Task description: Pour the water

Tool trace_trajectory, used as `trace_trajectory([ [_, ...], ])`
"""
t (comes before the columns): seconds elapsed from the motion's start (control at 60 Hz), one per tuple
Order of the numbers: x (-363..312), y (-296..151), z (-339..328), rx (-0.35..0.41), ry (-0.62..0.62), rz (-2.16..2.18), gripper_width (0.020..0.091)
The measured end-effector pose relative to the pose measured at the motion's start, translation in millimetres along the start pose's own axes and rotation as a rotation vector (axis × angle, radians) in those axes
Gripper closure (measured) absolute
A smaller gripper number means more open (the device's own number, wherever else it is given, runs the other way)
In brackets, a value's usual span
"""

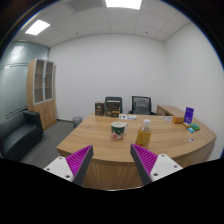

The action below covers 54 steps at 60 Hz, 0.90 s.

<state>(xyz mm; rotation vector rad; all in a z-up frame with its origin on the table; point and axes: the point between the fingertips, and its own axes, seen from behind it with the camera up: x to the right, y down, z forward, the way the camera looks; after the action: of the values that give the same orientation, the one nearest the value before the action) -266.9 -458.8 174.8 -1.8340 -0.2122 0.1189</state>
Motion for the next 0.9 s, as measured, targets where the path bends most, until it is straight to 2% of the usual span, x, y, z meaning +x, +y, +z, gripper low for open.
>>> trace_trajectory([
  [0.183, 26, 4, 18, 0.008, 0.063, 0.013, 0.0275],
  [0.417, 97, 23, 67, 0.009, 0.122, 0.017, 0.0276],
  [0.667, 158, 41, 167, -0.021, 0.160, 0.016, 0.0275],
  [0.783, 166, 51, 214, -0.047, 0.140, 0.056, 0.0276],
  [0.9, 167, 48, 243, -0.021, 0.112, 0.084, 0.0284],
])
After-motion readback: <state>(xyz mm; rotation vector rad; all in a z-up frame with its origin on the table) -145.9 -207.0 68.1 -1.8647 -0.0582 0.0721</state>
